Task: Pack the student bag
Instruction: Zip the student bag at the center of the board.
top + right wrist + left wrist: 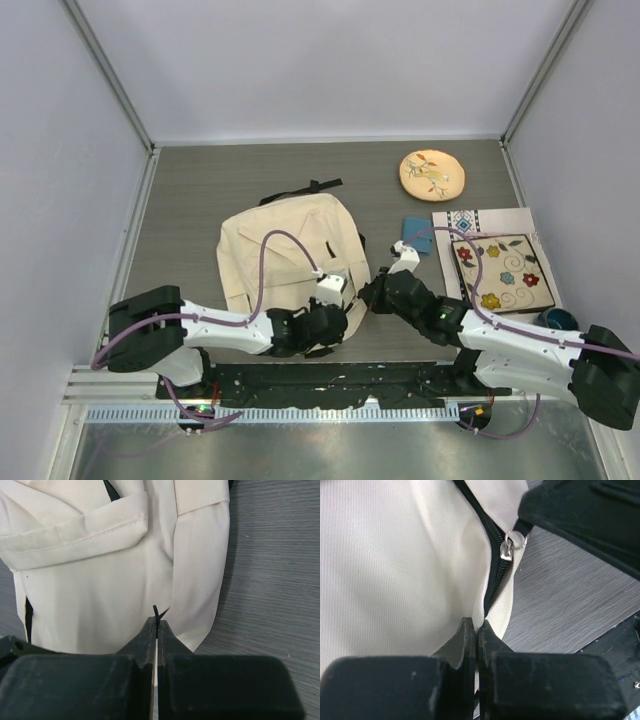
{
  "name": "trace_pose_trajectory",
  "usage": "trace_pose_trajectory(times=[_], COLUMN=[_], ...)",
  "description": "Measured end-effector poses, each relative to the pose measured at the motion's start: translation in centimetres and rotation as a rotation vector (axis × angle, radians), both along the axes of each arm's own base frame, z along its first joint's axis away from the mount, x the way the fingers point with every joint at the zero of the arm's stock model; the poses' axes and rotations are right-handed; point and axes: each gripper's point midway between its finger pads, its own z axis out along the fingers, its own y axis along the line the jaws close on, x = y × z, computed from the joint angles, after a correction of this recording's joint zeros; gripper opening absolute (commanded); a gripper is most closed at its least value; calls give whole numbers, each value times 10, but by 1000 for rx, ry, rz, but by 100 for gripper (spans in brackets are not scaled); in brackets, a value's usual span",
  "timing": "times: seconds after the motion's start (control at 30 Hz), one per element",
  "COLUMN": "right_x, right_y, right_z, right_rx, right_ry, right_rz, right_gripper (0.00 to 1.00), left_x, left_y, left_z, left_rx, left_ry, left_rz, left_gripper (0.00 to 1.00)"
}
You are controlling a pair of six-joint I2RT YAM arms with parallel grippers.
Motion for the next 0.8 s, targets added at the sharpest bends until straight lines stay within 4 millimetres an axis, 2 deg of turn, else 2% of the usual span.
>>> trace_pose_trajectory(times=[0.13,0.3,0.5,0.8], right_x=[4,14,25,17], right_y=[5,18,16,27], right_z=[-12,-14,-19,-8], right_rx=[-36,-86,-121,-64], right_ry=[22,24,38,44], right_rz=[3,24,33,104], right_gripper=[1,1,1,1], left_x=[-10,-18,-25,-28], left_y=[1,-2,-2,17], left_z=[-5,-10,-8,6], left_rx=[0,45,76,17], left_ry=[-14,-74,-137,-128], left_rz=[9,16,53,102], left_gripper=[0,0,0,0])
